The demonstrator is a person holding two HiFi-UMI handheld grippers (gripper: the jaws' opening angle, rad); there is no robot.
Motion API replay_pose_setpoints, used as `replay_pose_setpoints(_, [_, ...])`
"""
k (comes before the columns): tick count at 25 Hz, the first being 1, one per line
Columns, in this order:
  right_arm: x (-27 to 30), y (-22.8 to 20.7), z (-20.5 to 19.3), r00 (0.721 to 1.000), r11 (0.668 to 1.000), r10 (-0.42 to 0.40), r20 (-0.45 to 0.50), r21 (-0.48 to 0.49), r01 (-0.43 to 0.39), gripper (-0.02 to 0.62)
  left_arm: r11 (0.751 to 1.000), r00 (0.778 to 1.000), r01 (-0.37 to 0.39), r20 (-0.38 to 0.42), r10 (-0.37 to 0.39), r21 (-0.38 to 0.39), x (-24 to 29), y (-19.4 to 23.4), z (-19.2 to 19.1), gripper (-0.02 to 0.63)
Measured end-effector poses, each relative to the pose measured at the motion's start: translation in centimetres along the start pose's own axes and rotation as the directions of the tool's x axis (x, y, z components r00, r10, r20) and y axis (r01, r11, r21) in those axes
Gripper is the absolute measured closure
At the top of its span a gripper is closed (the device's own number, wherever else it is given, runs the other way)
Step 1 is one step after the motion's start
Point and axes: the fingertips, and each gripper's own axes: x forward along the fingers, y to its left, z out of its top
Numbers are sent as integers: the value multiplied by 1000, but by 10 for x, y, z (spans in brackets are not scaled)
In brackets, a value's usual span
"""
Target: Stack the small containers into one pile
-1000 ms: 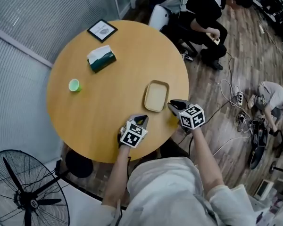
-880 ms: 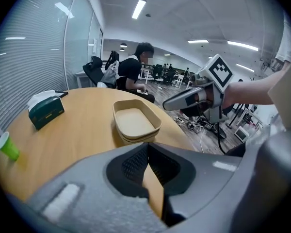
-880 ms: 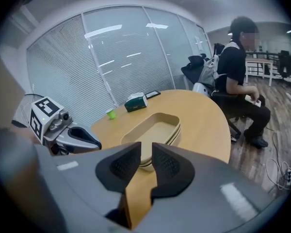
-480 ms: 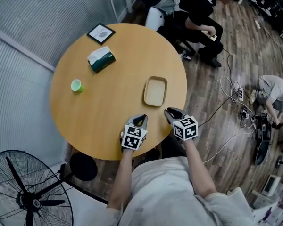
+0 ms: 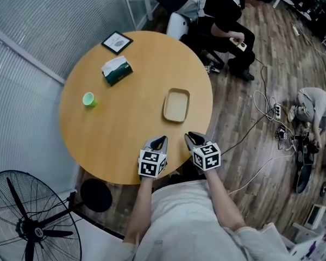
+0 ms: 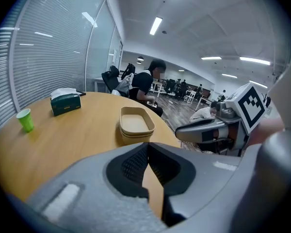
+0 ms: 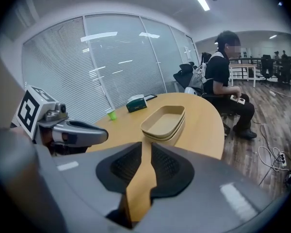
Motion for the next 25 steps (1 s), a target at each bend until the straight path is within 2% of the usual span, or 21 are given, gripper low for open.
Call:
replay_pose_setpoints(8, [-6,2,1,1000,1000,3,9,-14,-3,543,999,1000,-19,24,20,-28,-5,-4,3,601])
replay_pose_setpoints(17, [-16,13,-8,999,1000,20,32,-23,-19,595,999,998,-28,50,30,-42,-16,-12,-2,600])
replay_pose_setpoints(21, [-14,10,-3,999,999,40,20,-35,-39,595,997,997,-71,44,71,-4,-16,-11,3,600])
replay_pose_setpoints(25, [-10,10,9,998,995,66,4,-68,-66,595,993,991,-107,78,110,-48,-17,-9,17,600])
